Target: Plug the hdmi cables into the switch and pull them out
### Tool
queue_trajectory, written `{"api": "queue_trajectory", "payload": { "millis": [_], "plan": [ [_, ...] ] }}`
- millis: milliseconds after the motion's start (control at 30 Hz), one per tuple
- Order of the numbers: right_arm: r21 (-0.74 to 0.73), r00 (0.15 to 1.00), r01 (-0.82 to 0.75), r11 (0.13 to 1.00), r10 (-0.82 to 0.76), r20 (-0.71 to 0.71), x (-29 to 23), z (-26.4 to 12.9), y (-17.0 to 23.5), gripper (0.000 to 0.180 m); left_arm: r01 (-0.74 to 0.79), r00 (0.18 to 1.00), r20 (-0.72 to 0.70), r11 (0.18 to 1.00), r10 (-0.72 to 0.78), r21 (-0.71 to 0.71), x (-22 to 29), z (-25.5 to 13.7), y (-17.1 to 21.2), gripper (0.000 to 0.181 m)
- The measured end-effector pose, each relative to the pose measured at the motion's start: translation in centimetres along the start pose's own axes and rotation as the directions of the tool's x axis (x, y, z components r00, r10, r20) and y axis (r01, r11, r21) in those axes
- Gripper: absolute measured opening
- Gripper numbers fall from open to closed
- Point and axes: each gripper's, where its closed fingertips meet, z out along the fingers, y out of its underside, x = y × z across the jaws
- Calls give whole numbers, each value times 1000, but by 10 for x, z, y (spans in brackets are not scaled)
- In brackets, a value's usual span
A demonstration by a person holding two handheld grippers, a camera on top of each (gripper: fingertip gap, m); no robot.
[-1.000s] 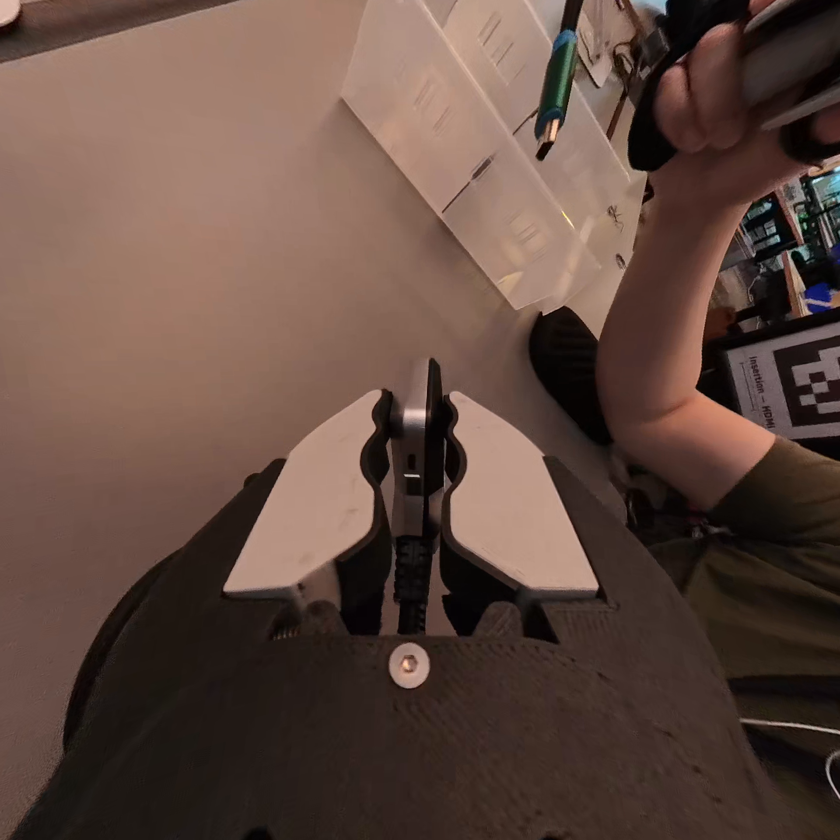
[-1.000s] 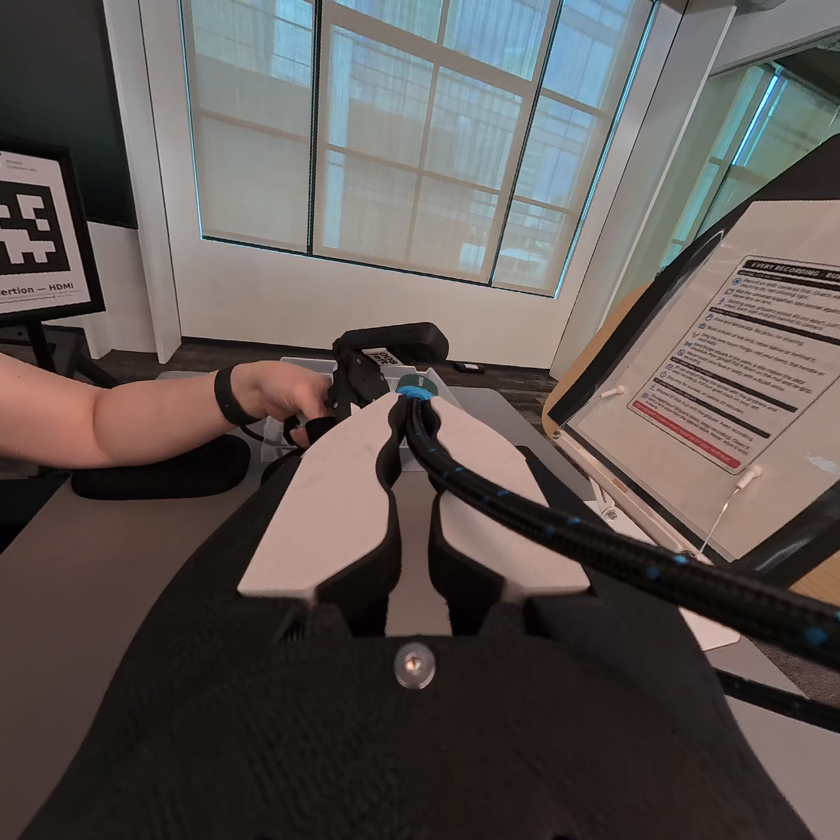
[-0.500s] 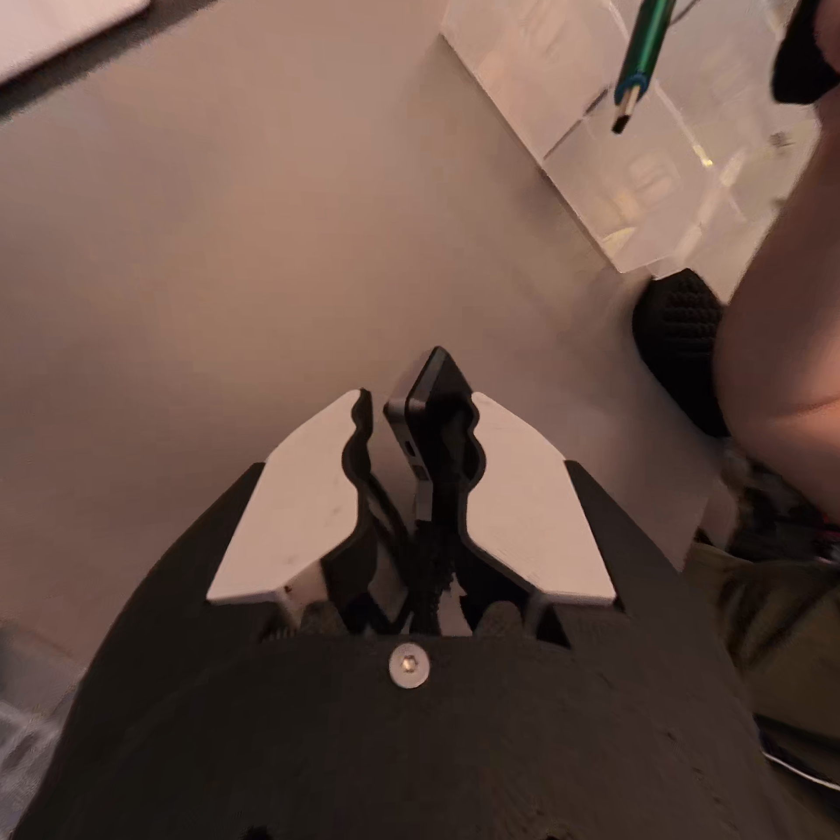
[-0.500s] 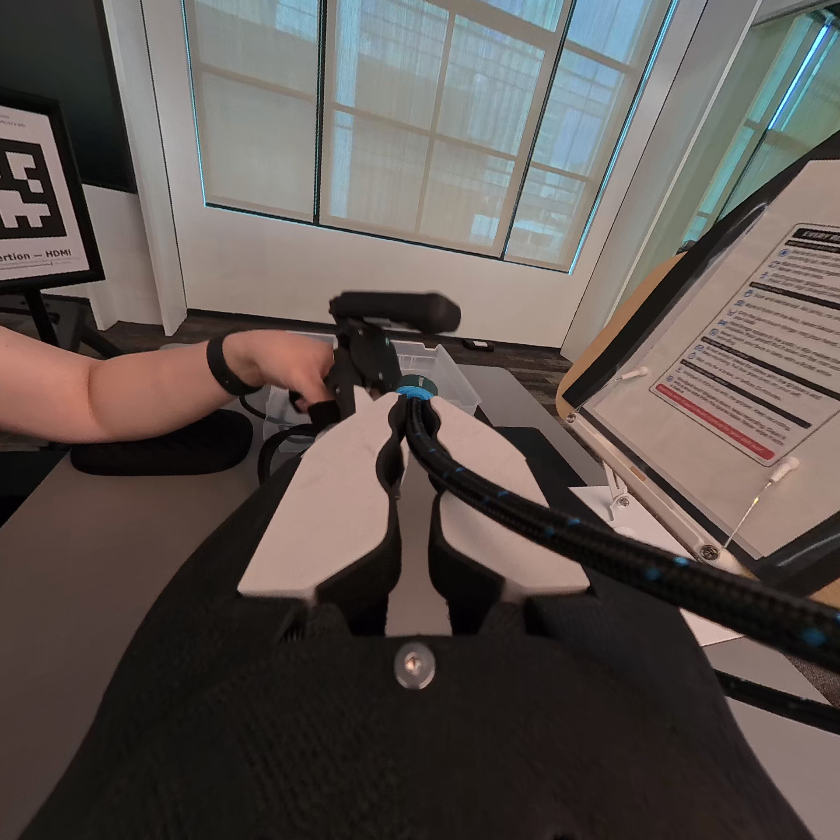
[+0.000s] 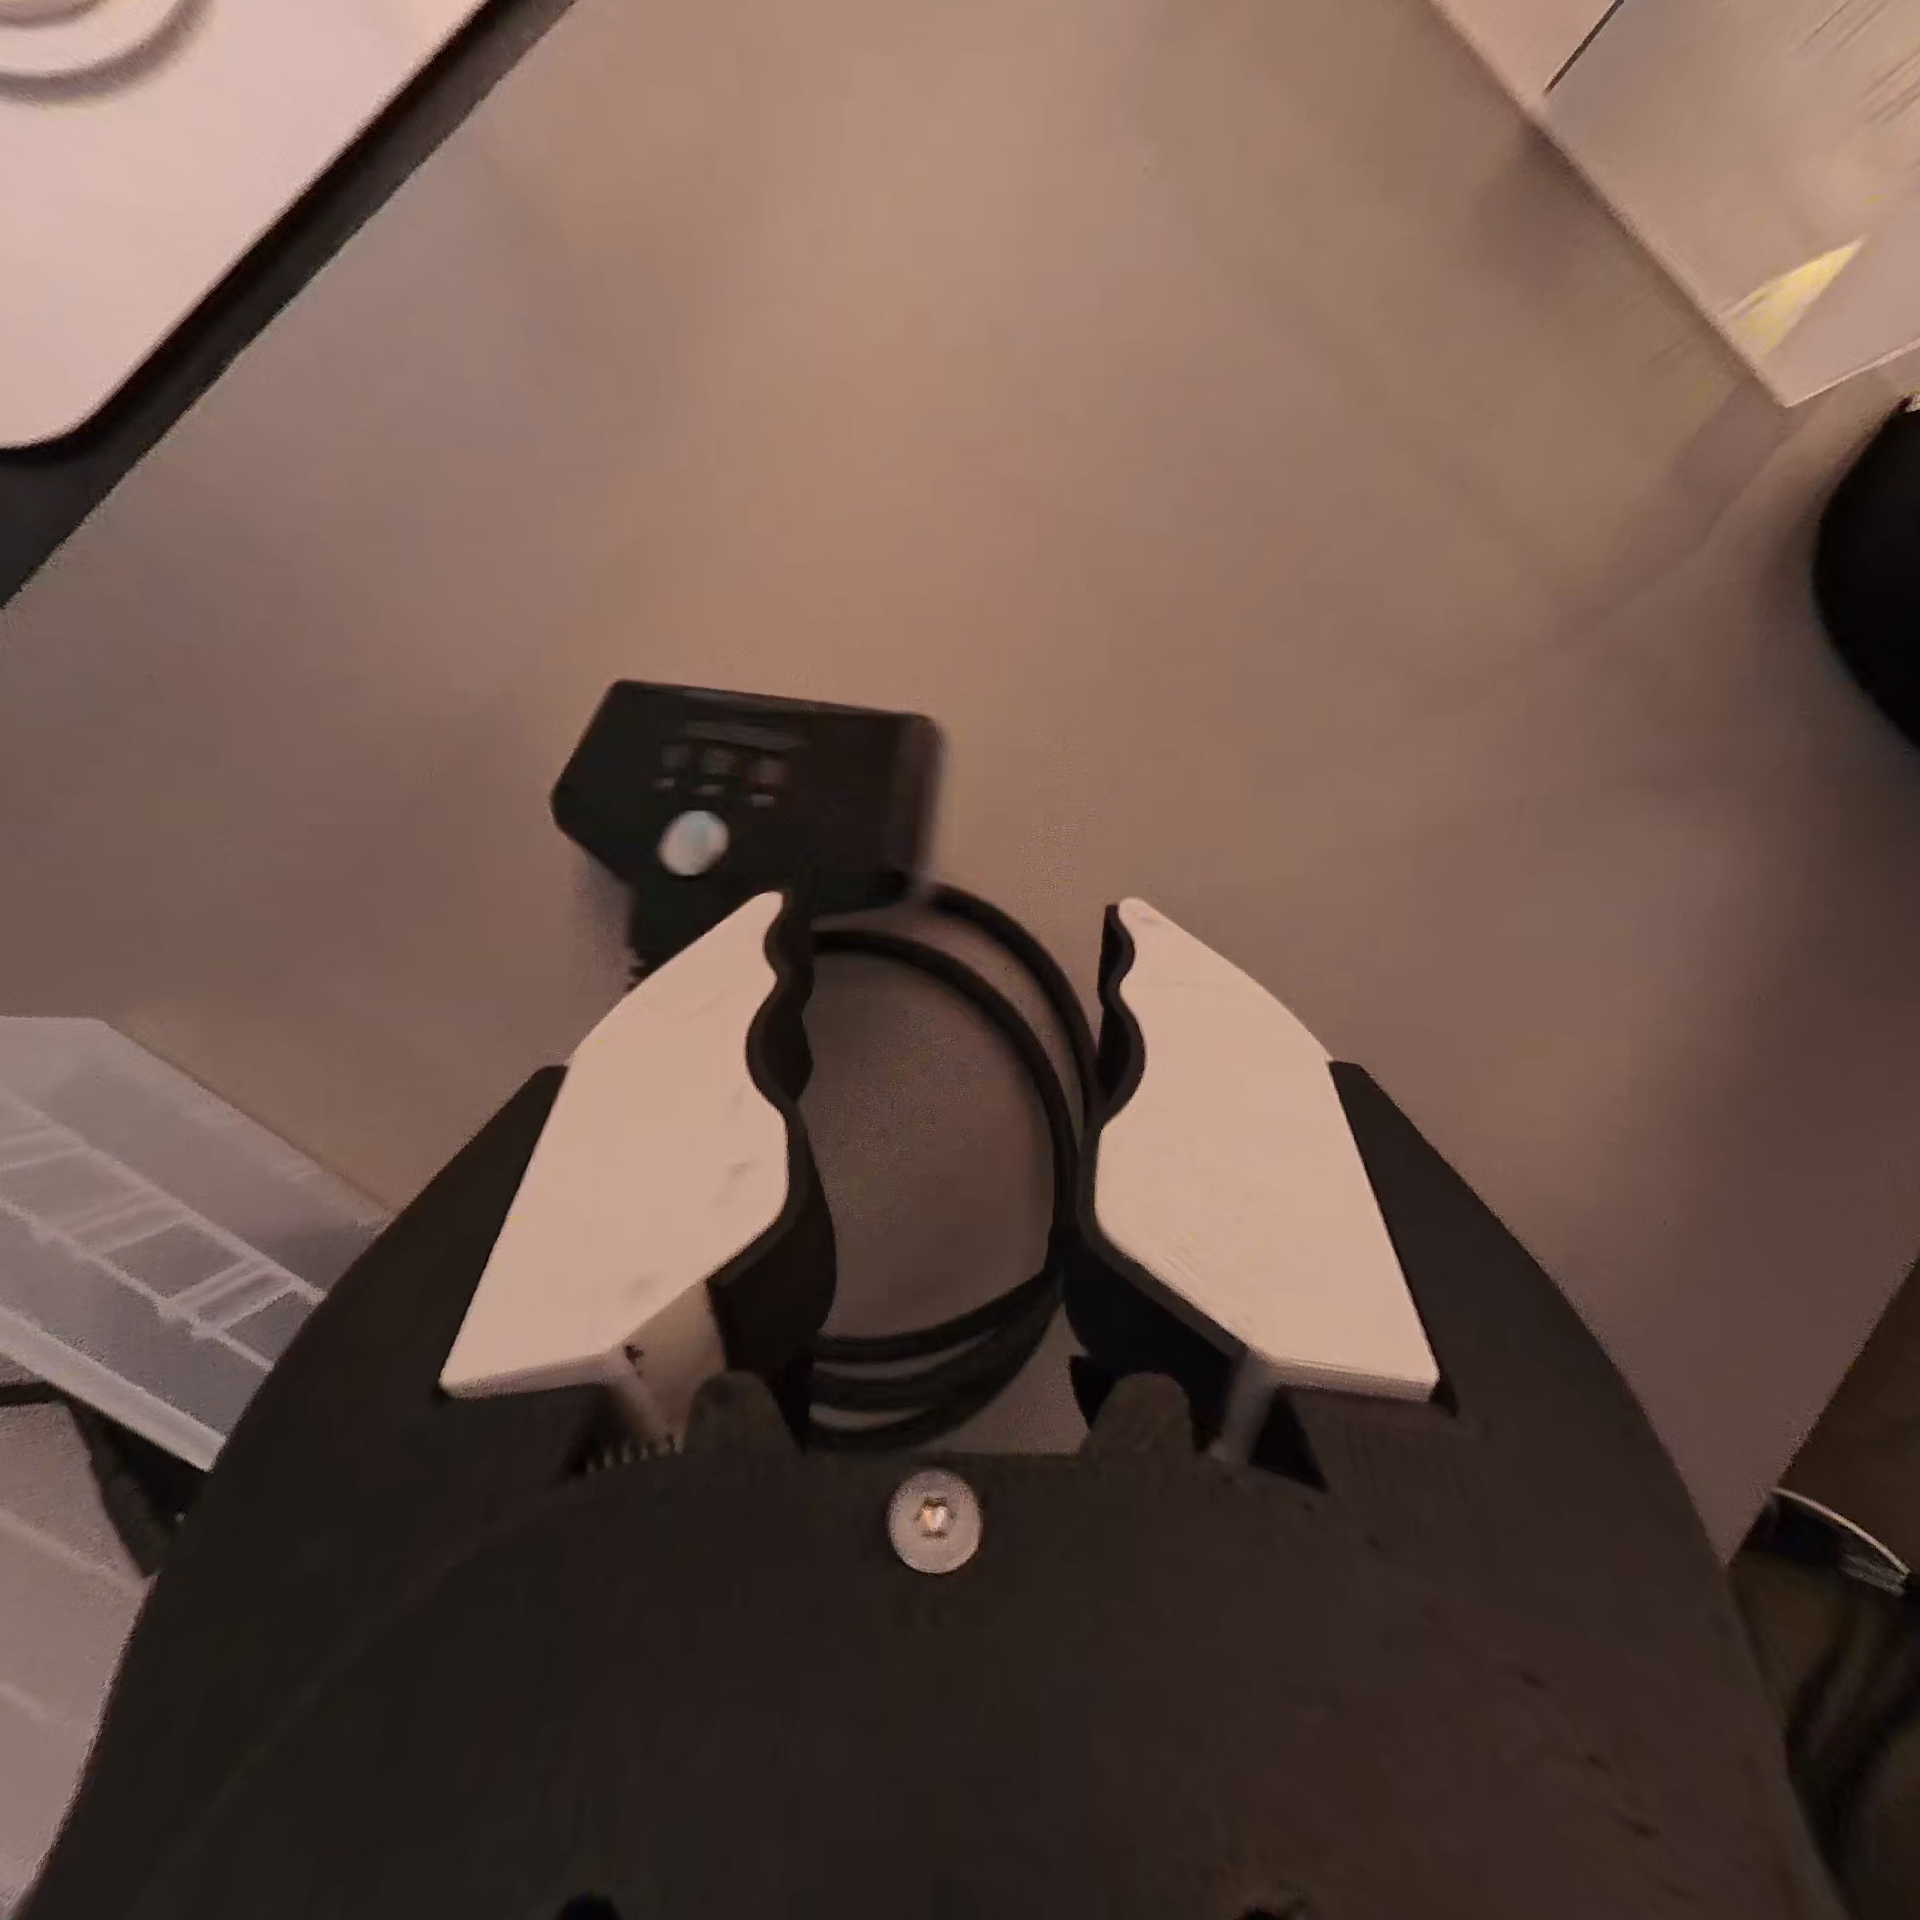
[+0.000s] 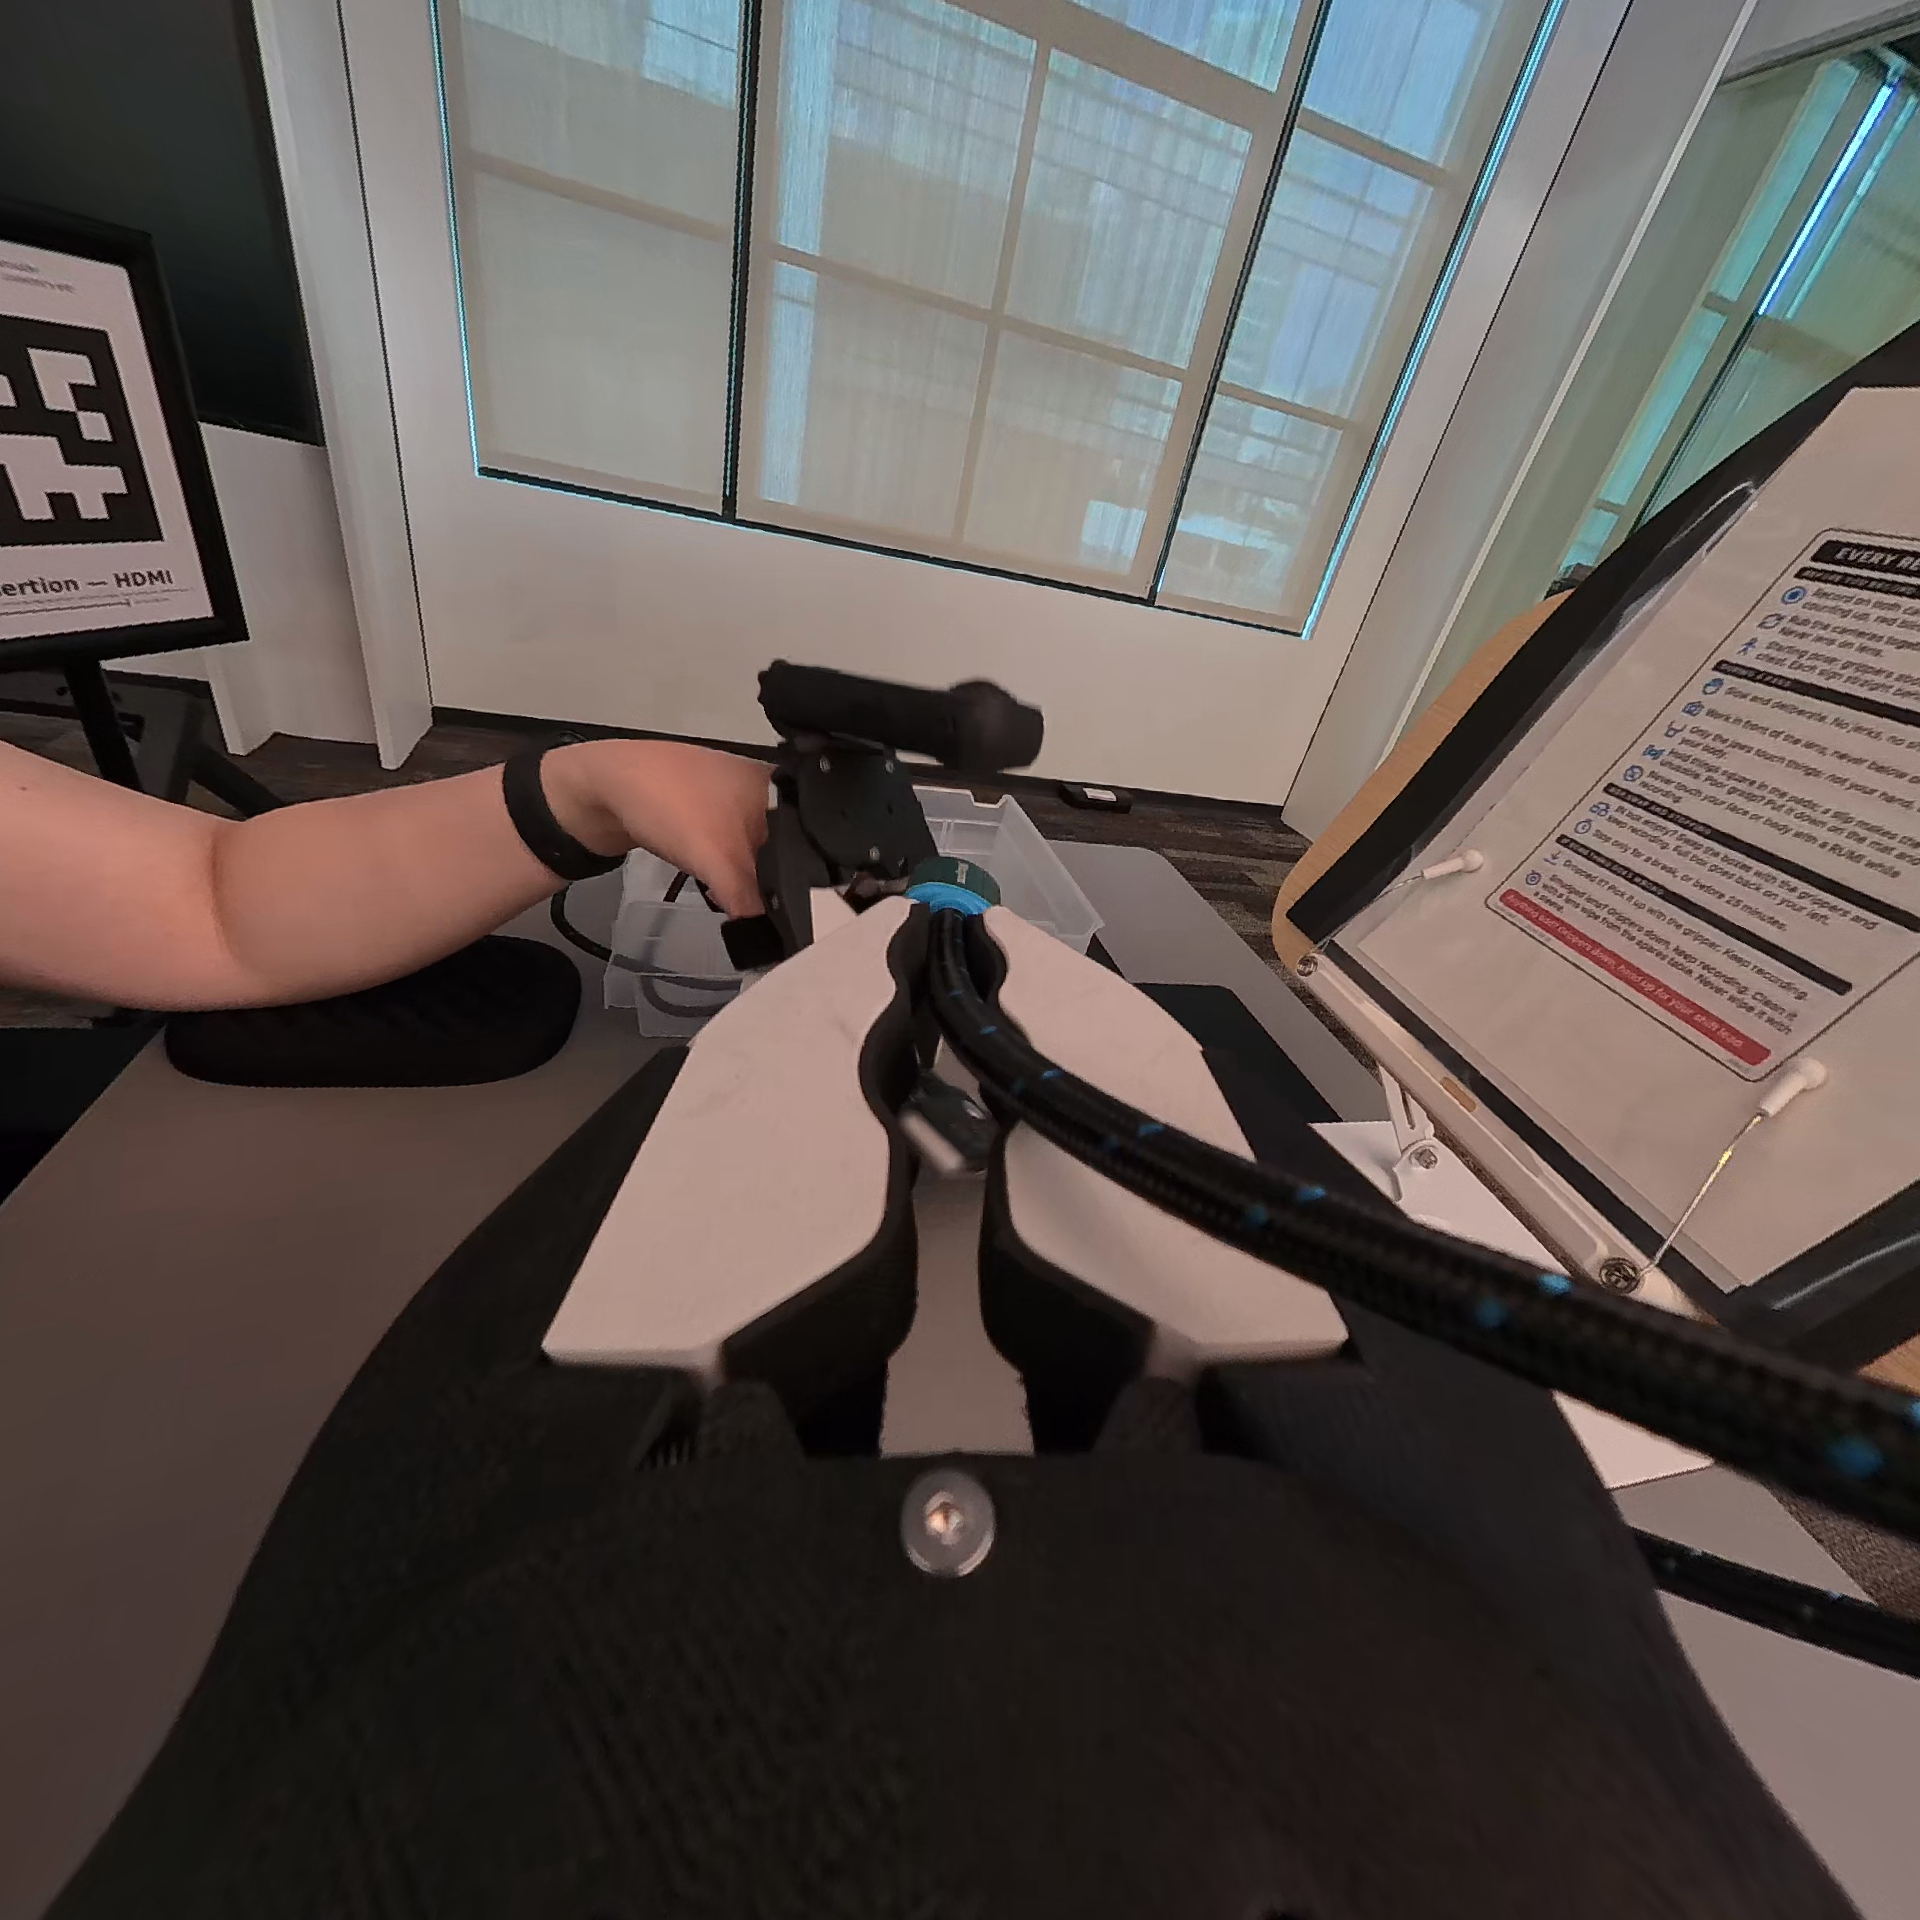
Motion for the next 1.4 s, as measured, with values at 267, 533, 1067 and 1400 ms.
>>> {"api": "queue_trajectory", "payload": {
  "millis": [267,533,1067,1400],
  "plan": [
    [15,1000,13,1000,-13,-3,0,-3,-4,7,-68,956,282,995,84,-68,-40,-6,7,56],
    [24,1000,25,999,-25,-5,-1,-7,-9,7,-111,806,539,956,245,-270,-72,14,23,59],
    [84,999,46,995,-46,-3,-2,-20,-28,7,-152,564,736,924,373,-351,-101,35,18,53],
    [102,999,53,993,-54,2,-4,-24,-34,7,-109,577,741,931,345,-349,-112,45,25,34]
  ]
}}
